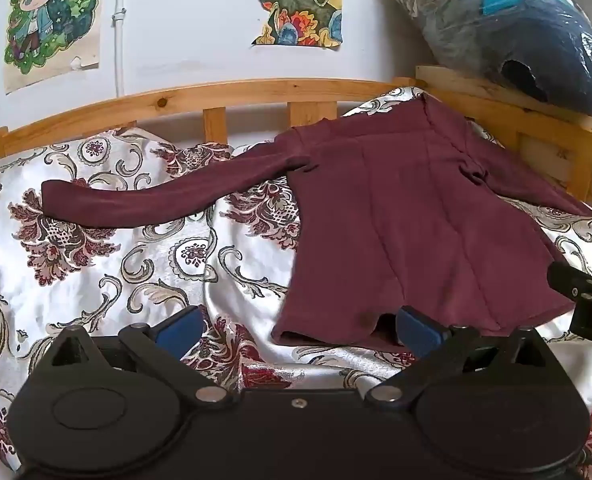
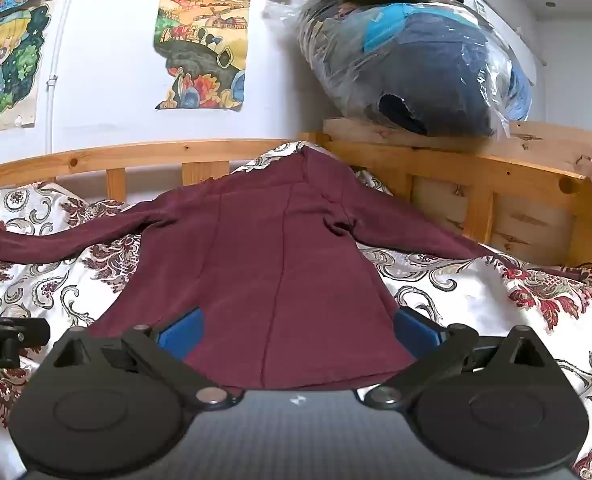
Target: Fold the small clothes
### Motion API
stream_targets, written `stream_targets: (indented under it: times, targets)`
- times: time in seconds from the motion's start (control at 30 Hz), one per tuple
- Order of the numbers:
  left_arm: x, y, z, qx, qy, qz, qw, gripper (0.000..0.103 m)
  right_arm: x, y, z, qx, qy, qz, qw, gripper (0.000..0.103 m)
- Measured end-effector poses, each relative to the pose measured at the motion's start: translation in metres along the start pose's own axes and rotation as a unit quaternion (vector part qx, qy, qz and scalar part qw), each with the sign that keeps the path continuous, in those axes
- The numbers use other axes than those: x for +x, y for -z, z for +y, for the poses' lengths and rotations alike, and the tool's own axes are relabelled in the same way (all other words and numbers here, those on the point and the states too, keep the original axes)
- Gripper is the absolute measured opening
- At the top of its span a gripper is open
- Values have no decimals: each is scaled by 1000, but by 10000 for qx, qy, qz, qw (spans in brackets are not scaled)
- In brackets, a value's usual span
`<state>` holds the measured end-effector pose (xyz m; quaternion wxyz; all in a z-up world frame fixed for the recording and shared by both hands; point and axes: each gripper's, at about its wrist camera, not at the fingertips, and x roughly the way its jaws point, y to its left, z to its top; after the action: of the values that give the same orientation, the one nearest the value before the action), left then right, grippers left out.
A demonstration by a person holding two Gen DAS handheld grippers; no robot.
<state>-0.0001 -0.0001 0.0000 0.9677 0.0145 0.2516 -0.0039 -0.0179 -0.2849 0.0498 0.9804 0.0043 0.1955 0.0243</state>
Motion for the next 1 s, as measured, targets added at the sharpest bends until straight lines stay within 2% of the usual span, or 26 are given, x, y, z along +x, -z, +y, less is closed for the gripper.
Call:
stream_targets:
  times: [1.0]
  targets:
    - [2, 5, -5, -41, 5, 70, 10000, 102, 0, 0, -1, 40, 92, -13, 9999, 103]
